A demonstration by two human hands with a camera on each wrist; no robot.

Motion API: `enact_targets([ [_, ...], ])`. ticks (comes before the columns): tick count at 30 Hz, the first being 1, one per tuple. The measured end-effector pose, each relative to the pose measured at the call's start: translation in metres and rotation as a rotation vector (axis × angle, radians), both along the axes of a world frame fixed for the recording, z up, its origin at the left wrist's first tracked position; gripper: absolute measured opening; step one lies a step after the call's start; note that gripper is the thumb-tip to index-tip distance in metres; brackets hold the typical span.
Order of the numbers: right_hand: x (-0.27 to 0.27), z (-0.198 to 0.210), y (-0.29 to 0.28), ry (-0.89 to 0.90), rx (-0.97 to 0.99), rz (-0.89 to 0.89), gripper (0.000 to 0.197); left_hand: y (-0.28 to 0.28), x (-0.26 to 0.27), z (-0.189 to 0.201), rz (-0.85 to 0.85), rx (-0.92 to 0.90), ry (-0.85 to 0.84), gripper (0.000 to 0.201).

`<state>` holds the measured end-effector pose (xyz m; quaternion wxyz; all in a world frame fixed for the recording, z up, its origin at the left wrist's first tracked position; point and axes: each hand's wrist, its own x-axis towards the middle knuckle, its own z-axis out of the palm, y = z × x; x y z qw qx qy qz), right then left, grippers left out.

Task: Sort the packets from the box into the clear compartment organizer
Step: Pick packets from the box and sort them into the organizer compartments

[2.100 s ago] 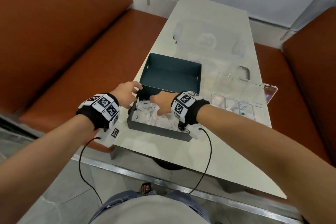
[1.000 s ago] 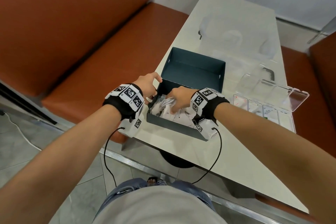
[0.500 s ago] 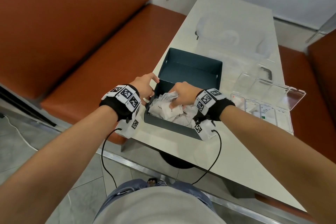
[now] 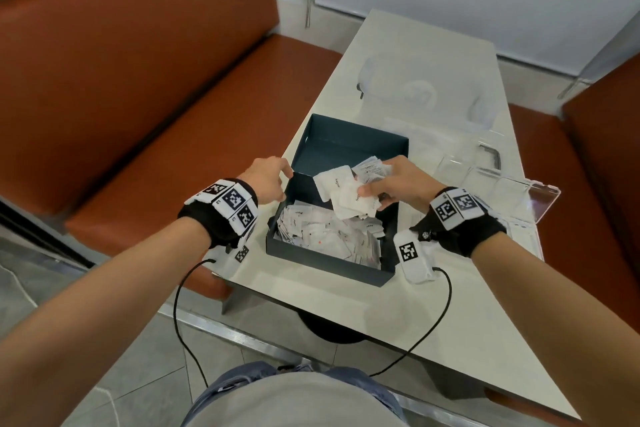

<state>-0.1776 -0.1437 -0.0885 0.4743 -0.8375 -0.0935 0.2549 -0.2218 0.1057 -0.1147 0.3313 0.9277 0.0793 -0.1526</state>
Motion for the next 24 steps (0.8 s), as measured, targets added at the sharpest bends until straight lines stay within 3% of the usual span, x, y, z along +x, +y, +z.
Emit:
enact_targets([
  [3, -0.001, 0.007, -0.009, 0.02, 0.037, 0.001, 0.014, -0.012, 0.007, 0.024, -0.004, -0.061, -0.311, 0.023],
  [5, -0.001, 0.012, -0.012, 0.029, 0.038, 0.027, 0.012, -0.026, 0.011, 0.043, -0.066, -0.225, -0.325, 0.034],
  [8, -0.001, 0.021, -0.012, 0.029, 0.05, 0.074, 0.009, -0.048, 0.016, 0.067, -0.235, -0.347, -0.167, 0.055],
  [10, -0.001, 0.027, -0.011, 0.022, 0.079, 0.089, 0.009, -0.06, 0.018, 0.07, -0.333, -0.436, 0.026, 0.058],
  [13, 0.002, 0.033, -0.01, 0.011, 0.121, 0.107, 0.016, -0.068, 0.021, 0.06, -0.299, -0.716, 0.373, 0.05],
  [15, 0.005, 0.034, -0.011, 0.008, 0.111, 0.092, 0.016, -0.07, 0.02, 0.052, -0.234, -0.843, 0.479, 0.043],
  [19, 0.007, 0.028, -0.011, 0.047, 0.16, 0.001, 0.008, -0.074, 0.018, 0.038, -0.122, -1.087, 0.522, 0.039],
  [24, 0.005, 0.018, -0.012, 0.057, 0.214, -0.039, 0.016, -0.084, 0.014, 0.028, 0.055, -1.164, 0.45, 0.033],
])
